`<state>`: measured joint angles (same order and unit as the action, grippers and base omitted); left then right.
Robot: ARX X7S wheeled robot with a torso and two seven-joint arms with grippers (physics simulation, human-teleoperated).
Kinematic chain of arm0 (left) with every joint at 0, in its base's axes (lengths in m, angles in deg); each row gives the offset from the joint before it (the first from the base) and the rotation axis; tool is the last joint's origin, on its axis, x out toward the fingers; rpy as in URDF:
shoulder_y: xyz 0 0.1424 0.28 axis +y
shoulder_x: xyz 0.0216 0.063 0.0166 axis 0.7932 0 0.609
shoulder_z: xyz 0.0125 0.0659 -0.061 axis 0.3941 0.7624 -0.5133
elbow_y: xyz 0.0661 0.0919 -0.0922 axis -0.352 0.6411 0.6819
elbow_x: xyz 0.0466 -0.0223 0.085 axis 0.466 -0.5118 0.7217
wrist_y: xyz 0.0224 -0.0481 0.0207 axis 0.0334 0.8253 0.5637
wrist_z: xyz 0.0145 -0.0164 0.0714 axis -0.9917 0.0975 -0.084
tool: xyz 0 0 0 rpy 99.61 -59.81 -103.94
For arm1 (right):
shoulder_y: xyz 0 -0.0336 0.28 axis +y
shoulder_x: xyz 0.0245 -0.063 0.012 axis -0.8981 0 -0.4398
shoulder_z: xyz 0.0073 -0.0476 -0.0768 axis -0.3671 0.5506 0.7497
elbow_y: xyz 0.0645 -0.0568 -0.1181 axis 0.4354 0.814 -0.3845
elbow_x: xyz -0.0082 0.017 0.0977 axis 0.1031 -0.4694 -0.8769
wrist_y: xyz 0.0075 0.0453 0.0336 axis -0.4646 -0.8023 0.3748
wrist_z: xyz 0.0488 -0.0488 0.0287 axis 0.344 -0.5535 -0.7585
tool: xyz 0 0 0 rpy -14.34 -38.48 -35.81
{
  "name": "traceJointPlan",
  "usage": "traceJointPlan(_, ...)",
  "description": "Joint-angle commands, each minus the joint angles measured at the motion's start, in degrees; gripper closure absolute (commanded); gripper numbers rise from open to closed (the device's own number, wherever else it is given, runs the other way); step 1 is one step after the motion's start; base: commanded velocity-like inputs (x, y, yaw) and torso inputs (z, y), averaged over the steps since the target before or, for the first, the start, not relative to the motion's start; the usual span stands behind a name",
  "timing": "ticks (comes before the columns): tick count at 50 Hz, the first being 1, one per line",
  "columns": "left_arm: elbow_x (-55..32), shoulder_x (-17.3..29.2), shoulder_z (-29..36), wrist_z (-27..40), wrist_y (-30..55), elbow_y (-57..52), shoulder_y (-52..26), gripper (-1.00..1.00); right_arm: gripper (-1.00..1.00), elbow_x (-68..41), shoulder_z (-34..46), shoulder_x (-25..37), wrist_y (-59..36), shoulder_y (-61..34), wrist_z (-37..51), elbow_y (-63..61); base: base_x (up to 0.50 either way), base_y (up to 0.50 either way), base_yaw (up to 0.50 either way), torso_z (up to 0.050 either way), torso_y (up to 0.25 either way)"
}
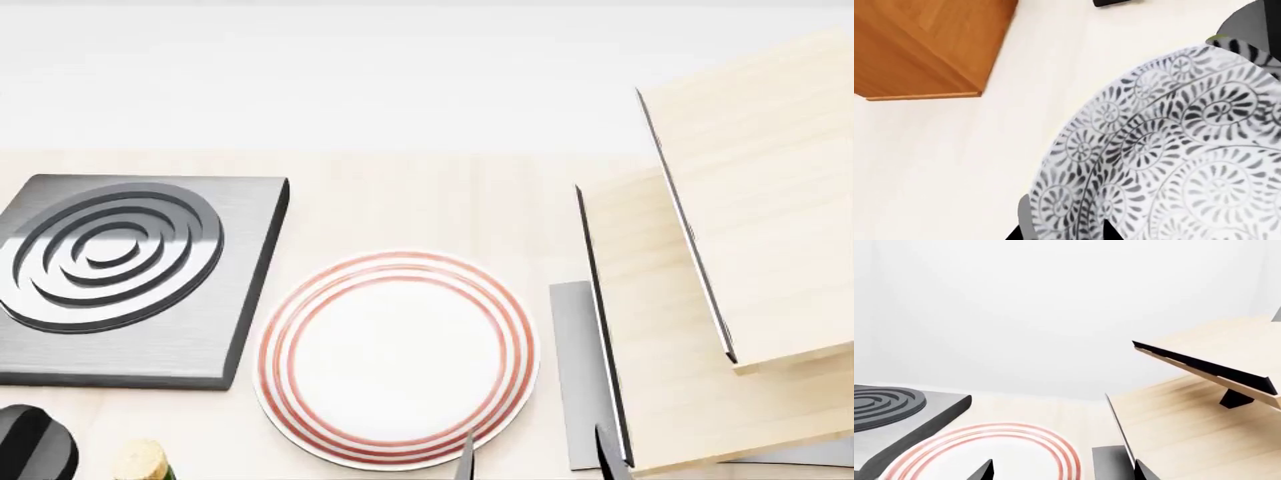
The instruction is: Pick up the akita bowl and put it on the plate.
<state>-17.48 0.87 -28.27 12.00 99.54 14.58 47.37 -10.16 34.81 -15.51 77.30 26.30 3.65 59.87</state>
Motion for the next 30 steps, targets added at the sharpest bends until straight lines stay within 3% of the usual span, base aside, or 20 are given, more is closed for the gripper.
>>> traceJointPlan(1, 3.8, -1.8, -1.31, -2.4, -3.75, -3.07, 3.42, 1.0, -1.0, -0.18, 0.09, 0.11, 0.26, -0.17, 0.05, 0.3, 0.0, 0.0, 0.0, 0.0, 0.0)
traceJointPlan(14, 1.74, -3.97, -10.53, -2.71, -7.6, -11.8, 6.65, 1.0, -1.0, -0.35, 0.19, 0.32, 0.11, -0.36, 0.26, 0.07, 0.0, 0.0, 0.0, -0.002, 0.0)
traceJointPlan(30, 1.57, -4.7, -15.55, -0.69, -8.91, -16.1, 5.83, 1.0, -1.0, -0.74, 0.14, 0.64, 0.1, -0.25, 0.61, -0.32, 0.0, 0.0, 0.0, 0.0, 0.0)
